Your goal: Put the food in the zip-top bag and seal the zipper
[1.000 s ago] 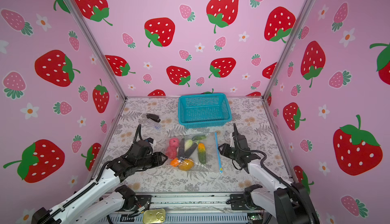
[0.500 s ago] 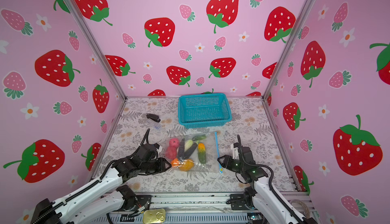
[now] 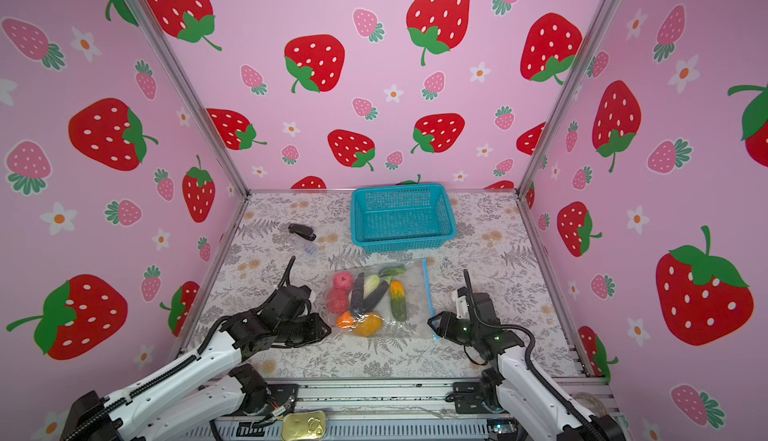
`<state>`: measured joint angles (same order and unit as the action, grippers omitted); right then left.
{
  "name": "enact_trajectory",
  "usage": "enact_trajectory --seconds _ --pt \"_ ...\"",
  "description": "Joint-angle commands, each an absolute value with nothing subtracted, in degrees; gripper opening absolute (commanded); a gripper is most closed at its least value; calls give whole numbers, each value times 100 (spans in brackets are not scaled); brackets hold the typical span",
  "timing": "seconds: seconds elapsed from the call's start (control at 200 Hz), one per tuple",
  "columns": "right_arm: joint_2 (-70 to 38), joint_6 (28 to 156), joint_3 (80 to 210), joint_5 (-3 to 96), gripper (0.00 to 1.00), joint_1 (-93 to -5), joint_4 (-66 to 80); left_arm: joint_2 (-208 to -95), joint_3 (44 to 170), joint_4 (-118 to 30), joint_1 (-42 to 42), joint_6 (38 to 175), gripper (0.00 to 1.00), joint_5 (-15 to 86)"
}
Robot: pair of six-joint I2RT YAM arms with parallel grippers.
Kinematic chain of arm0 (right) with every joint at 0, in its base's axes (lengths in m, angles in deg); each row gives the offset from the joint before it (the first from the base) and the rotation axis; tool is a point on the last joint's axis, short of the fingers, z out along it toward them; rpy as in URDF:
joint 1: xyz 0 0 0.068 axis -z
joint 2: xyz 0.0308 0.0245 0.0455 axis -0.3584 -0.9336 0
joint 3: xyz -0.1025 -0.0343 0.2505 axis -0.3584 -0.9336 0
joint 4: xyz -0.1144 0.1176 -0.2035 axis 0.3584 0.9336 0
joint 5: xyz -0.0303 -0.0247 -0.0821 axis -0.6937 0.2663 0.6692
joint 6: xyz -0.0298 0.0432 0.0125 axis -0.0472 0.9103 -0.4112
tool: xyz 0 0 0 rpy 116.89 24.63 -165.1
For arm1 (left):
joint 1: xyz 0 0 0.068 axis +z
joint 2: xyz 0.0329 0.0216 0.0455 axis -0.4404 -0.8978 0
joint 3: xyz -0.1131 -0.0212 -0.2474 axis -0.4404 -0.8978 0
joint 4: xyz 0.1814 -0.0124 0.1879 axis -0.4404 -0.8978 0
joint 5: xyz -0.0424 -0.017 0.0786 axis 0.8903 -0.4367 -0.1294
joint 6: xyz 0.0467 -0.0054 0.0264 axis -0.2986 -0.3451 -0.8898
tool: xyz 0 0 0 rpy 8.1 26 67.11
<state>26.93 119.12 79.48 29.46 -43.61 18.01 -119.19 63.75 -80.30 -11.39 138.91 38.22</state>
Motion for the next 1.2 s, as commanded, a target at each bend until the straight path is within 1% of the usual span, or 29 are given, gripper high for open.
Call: enact_trajectory --seconds 0.0,0.08,0.12,0.13,0.14,0.175,0.26,0.285,0.31,0.355,0.425,0.465,0.52,0.595,0.7,0.805,0.895,0.95,0.995,1.095,1.19 --pt "2798 11558 8443 3584 51 -4376 1893 -11824 6572 -8450 -1116 13789 28 3443" --pt "2851 11328 8811 4217 51 -4368 1885 -11837 6828 -8628 -988 13587 32 3138" --pt "2872 11143 8961 4615 51 -4368 1810 -11863 6995 -8747 -919 13435 37 2953" --pt "2876 11082 8991 4725 54 -4368 1793 -11870 7046 -8764 -913 13390 38 2889" --pt "2884 11029 9023 4836 55 -4368 1757 -11874 7091 -8791 -905 13359 40 2831" --pt "2910 10843 9070 5207 55 -4368 1597 -11893 7239 -8880 -895 13196 42 2511" --pt "2988 10245 9011 6212 55 -4372 957 -11913 7512 -8987 -895 12978 45 1530" --pt "3026 10117 8967 6535 55 -4370 777 -11906 7579 -8935 -890 12878 48 1312" --pt "3063 9997 8924 6825 55 -4368 602 -11896 7653 -8852 -896 12755 51 1126" --pt "3149 9672 8803 7208 56 -4372 199 -11854 7679 -8554 -898 12436 52 779" --pt "3269 8886 8434 7499 57 -4370 -729 -11739 7547 -8026 -884 11978 56 96" --pt "3333 8485 8137 7705 57 -4368 -1285 -11651 7398 -7626 -872 11666 60 -249" --pt "3353 8063 7707 7985 59 -4363 -2237 -11553 7140 -6996 -780 11070 64 -534" --pt "3292 7604 7277 8202 65 -4344 -3173 -11522 6849 -6328 -500 10450 67 -590" --pt "2914 7257 6955 8443 66 -4294 -4077 -11715 6670 -5877 154 10222 68 -249" --pt "2470 6903 6735 8575 65 -4271 -4909 -11965 6651 -5672 656 10273 71 -92" --pt "2092 6715 6511 8537 64 -4196 -5826 -12130 6584 -5371 942 10198 71 -81" --pt "1768 6729 6533 8388 63 -4079 -6049 -12203 6451 -5080 1068 10007 71 37" --pt "1516 6757 6587 8251 62 -3974 -6176 -12258 6341 -4789 1173 9866 71 216" --pt "888 6801 6669 8114 62 -3788 -6722 -12481 6165 -4107 1555 9572 71 977" --pt "331 6846 6746 8014 63 -3679 -7229 -13006 6323 -3825 1701 9404 70 1090"
